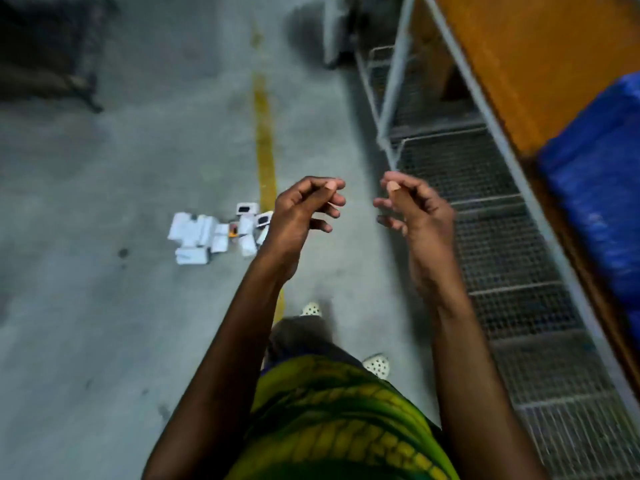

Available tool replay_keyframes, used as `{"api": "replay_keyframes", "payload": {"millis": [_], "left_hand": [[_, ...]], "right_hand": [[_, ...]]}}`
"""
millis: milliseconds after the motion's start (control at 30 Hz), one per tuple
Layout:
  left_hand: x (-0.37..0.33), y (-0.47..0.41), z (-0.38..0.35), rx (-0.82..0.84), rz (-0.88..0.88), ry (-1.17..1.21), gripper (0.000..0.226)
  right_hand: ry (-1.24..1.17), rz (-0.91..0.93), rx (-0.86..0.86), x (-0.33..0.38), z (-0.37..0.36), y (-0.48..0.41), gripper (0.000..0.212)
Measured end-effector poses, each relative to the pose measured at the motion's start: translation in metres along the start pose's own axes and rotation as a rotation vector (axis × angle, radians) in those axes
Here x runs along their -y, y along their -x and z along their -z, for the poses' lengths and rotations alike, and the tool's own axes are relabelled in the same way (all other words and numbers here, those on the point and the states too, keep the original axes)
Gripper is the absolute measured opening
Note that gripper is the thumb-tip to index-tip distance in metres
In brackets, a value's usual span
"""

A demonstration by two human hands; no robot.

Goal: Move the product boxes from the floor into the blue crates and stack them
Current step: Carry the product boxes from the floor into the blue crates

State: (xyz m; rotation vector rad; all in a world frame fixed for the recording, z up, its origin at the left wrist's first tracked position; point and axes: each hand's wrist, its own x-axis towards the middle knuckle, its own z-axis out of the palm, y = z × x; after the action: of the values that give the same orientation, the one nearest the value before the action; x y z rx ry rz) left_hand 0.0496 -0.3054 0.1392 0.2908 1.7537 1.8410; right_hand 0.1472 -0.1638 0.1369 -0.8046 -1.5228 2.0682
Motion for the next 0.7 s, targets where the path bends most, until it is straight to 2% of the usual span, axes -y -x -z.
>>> {"api": "replay_keyframes", "payload": {"millis": [133, 267, 433, 533, 700], "left_hand": [[0.024, 0.027, 0.098, -0.217, 0.054, 0.076, 0.025], [0.038, 0.042, 0.184, -0.334, 0.105, 0.134, 0.024], [0.036, 0.044, 0.306, -0.451, 0.151, 0.145, 0.024], [0.033, 0.039, 0.375, -0.501, 0.171, 0.129, 0.021], [0.03, 0.002, 0.452, -0.518, 0.225, 0.145, 0.018]], "right_hand": [[0.127, -0.089, 0.202, -0.037, -0.083, 0.011, 0.013], [0.223, -0.148, 0.306, -0.072, -0.167, 0.014, 0.015], [0.266, -0.195, 0.292, -0.109, -0.281, 0.002, 0.023], [0.261, -0.227, 0.285, -0.132, -0.339, 0.0, 0.021], [0.327, -0.297, 0.268, -0.163, -0.397, -0.007, 0.016]]}}
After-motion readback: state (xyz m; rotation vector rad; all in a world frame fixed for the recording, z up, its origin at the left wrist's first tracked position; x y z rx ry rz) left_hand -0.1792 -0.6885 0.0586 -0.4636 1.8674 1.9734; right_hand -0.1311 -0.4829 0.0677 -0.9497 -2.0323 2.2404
